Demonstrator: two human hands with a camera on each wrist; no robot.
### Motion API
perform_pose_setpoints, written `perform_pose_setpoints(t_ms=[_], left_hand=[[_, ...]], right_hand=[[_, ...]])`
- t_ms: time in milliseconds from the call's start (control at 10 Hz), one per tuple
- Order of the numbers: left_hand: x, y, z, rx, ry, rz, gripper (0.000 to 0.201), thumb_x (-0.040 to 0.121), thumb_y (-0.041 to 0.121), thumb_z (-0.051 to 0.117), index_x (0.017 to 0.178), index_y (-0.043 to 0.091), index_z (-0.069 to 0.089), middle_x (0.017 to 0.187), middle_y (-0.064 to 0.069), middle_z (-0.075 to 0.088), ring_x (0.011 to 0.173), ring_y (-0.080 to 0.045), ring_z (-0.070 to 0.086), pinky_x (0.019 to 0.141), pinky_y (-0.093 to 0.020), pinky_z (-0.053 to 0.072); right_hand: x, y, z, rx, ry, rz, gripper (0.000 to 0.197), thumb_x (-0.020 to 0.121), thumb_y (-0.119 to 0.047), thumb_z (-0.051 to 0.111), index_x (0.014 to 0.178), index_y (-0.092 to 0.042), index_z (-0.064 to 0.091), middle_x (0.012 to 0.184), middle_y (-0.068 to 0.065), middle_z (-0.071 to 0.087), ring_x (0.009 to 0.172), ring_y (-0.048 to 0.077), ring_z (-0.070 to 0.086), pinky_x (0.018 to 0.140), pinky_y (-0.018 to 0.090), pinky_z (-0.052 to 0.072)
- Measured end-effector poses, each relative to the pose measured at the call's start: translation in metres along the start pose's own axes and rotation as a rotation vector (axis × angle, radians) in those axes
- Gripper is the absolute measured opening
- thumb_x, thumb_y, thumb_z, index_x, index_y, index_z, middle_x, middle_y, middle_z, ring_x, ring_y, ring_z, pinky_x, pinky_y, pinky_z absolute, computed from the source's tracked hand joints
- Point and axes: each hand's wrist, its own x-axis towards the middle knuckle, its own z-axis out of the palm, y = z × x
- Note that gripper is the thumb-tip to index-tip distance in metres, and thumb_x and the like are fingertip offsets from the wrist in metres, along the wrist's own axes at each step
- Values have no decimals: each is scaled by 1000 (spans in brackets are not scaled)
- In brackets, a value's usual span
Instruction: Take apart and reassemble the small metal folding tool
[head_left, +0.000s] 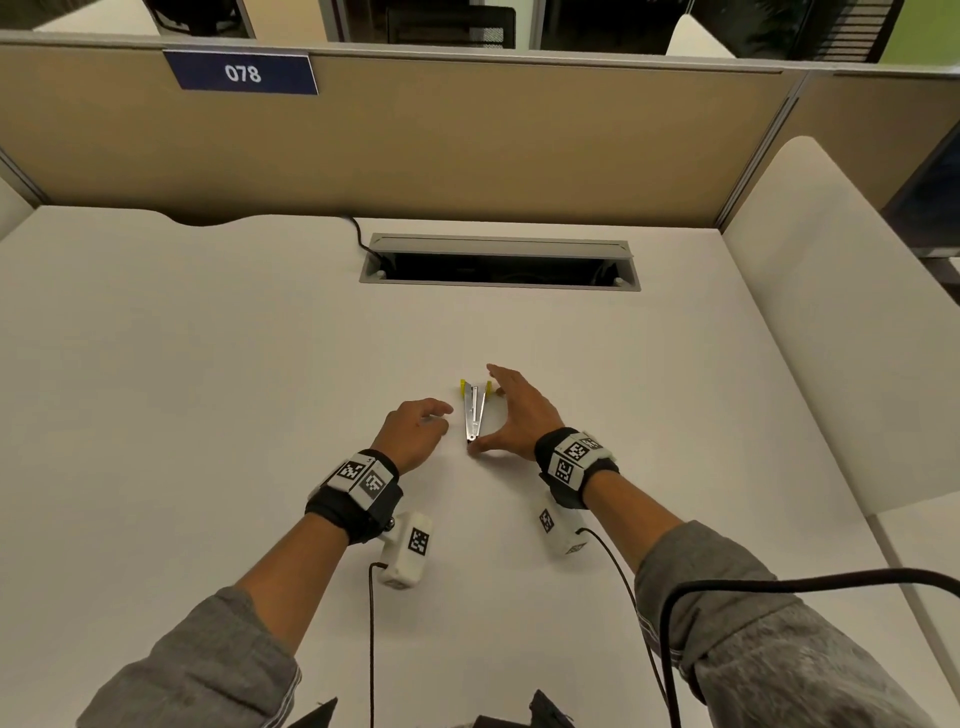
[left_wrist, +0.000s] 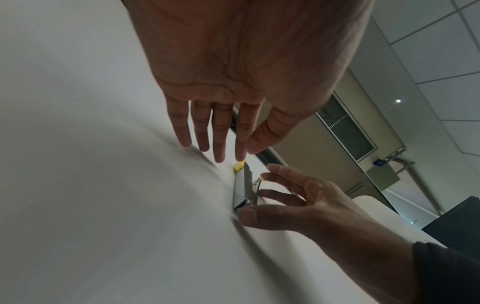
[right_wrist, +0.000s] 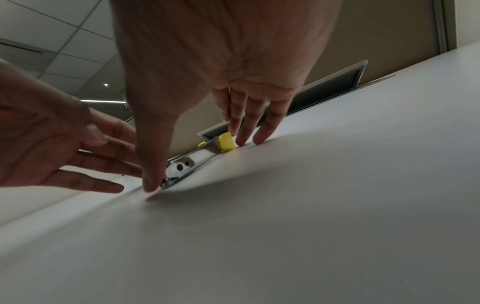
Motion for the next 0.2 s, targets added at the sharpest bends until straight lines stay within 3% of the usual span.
perform_pose_setpoints(t_ms=[100, 200], left_hand=[[0, -4, -2, 19, 0, 16, 31, 88, 7, 51, 114, 11, 66, 121, -12, 66, 114, -29, 60, 95, -30, 41], [-1, -13, -4, 17, 14, 29, 28, 88, 7, 52, 110, 11, 67, 118, -10, 68, 112, -29, 62, 98, -34, 44]], right_hand=[[-2, 2, 0, 25, 5, -21, 116, 52, -57, 85, 147, -27, 25, 152, -2, 32, 124, 18, 50, 100, 41, 46], [-4, 11, 1, 51, 12, -19, 98, 61, -58, 80, 142, -27, 35, 140, -2, 48, 118, 16, 54, 98, 37, 46]])
